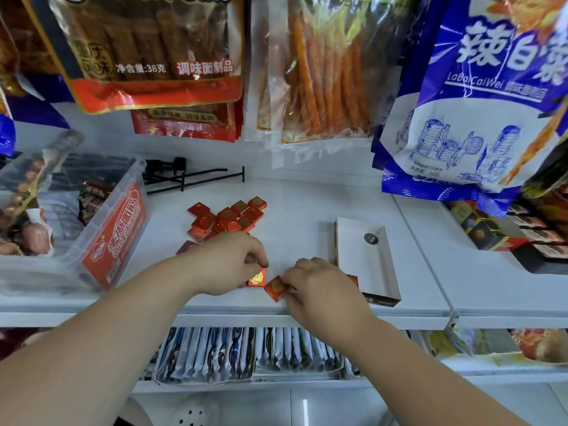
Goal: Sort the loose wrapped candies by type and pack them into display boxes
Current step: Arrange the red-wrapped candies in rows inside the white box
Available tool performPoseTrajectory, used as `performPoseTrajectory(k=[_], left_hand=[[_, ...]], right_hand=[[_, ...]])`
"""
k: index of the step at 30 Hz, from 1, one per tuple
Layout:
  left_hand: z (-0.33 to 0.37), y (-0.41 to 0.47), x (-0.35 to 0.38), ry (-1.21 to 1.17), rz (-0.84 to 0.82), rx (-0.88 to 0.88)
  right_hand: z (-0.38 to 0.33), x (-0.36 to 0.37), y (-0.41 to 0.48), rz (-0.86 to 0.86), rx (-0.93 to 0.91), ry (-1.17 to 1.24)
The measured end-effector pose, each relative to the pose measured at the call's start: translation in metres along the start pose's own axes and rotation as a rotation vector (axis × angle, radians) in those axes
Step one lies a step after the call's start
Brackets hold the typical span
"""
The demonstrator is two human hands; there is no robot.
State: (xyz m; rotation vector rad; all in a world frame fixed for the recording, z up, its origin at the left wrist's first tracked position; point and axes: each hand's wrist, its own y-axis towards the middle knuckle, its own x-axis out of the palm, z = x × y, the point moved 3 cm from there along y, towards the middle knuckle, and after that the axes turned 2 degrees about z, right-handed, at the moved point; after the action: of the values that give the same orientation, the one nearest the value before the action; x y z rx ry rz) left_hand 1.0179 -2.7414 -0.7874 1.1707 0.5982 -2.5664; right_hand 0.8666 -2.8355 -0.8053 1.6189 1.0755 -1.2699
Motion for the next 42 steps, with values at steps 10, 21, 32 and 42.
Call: performPoseTrajectory(k=[10, 21, 32, 42], left_hand=[[0.003, 0.005, 0.005, 0.162, 0.069, 0.044], [0.007, -0.015, 0.010, 0.257, 0.094, 0.002], [0.015, 0.001, 0.020, 0.186, 0.157, 0.126], [0.093, 0.017, 0.044, -0.316, 0.131, 0.272]], right_hand=[[0.006, -0.002, -0.009, -0.042, -0.012, 0.041], [0.006, -0.005, -0.005, 0.001, -0.038, 0.081], [0.048, -0.061, -0.034, 0.161, 0.047, 0.076], [0.093, -0.082, -0.057, 0.208, 0.237, 0.592]])
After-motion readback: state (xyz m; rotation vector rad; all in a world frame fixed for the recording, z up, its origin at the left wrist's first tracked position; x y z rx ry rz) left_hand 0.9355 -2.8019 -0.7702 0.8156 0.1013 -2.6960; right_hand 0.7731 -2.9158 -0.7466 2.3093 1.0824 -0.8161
